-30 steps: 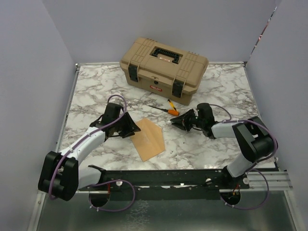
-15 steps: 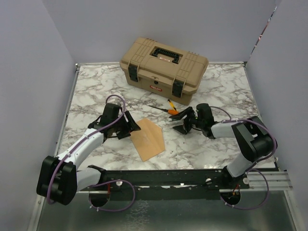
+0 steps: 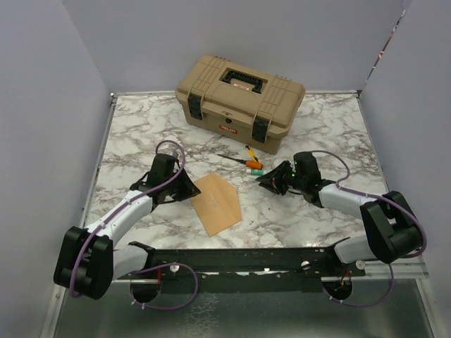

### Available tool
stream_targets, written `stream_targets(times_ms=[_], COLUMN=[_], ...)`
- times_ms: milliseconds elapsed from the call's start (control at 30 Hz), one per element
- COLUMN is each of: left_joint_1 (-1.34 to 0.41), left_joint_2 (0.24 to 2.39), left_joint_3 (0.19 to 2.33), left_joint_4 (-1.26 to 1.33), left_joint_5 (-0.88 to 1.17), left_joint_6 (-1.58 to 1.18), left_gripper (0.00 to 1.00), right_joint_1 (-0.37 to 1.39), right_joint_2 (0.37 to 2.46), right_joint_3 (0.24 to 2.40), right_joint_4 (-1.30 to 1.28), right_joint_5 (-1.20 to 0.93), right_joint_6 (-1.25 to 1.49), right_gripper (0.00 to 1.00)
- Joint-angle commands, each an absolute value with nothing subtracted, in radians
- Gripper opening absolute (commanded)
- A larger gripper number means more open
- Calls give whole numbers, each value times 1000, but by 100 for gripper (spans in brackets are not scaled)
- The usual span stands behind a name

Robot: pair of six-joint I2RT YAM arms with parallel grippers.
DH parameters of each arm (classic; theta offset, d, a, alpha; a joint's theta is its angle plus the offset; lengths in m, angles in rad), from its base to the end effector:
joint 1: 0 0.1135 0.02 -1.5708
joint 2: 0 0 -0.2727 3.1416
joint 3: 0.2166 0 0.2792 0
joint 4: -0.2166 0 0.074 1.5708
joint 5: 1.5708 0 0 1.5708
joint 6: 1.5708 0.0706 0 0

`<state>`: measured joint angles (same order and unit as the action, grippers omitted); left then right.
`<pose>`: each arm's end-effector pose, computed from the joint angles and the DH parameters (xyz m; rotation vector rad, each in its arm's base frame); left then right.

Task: Place the letter into the envelope and seal it

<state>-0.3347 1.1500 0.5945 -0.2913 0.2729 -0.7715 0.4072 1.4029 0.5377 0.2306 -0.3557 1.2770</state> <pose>0.2450 -0.1053 0.1632 -0.4225 2.5149 -0.8042 0.2748 0.1453 0.1306 0.8421 2.3487 1.2347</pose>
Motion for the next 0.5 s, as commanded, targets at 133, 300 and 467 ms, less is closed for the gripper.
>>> stream_targets(times_ms=[133, 300, 467], left_joint_1=[-330, -330, -330], left_joint_2=[1194, 1208, 1235], left_joint_3=[515, 451, 425], left_joint_4=[-206, -166, -167], left_joint_5=[172, 164, 165], left_joint_6=[-759, -752, -773], left_gripper=[9, 5, 2], right_joint_1=[493, 558, 599], right_joint_2=[1543, 1673, 1757], right_joint_3=[532, 582, 651], right_joint_4=[251, 301, 346], right_joint_5=[-344, -389, -451], right_joint_6=[1261, 1313, 1310], right_gripper=[17, 12, 12])
